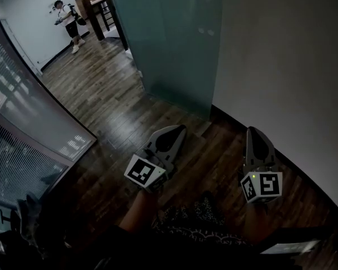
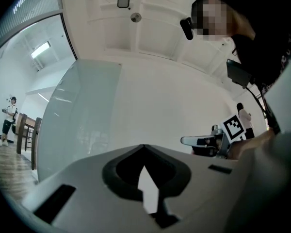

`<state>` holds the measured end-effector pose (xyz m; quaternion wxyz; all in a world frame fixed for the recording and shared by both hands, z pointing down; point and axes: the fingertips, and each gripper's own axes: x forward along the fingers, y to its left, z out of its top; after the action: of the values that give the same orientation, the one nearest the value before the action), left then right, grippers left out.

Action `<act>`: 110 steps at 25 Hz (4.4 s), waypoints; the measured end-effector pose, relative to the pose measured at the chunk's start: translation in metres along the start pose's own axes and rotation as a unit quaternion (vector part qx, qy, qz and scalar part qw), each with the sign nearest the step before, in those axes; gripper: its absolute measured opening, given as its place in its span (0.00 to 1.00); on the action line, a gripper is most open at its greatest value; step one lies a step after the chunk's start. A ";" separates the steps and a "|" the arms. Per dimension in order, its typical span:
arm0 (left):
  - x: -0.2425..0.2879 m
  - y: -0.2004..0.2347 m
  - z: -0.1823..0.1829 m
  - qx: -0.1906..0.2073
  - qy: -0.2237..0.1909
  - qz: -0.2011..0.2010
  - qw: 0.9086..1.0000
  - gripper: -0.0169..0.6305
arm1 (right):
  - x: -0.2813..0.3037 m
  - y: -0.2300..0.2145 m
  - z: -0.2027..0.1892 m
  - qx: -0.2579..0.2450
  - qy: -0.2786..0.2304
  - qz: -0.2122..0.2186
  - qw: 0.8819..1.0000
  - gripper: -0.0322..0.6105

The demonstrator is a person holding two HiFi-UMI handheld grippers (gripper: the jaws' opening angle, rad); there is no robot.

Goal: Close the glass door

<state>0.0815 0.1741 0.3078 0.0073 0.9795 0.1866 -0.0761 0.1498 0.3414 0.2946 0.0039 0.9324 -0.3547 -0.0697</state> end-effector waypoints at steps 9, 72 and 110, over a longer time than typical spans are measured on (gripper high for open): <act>0.088 0.034 -0.015 0.004 -0.001 0.019 1.000 0.03 | 0.078 -0.063 -0.016 -0.001 -0.006 0.027 1.000 0.05; 0.412 0.336 -0.073 0.001 0.010 0.046 0.999 0.03 | 0.504 -0.225 -0.085 0.009 0.002 0.038 0.999 0.05; 0.371 0.384 -0.089 0.015 0.042 0.155 0.987 0.03 | 0.614 -0.207 -0.168 0.048 0.095 0.182 0.977 0.20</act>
<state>0.5758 -0.0444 0.3337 -0.0033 0.9989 0.0314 -0.0360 0.7627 0.0831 0.3714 0.0056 0.8535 -0.5197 0.0380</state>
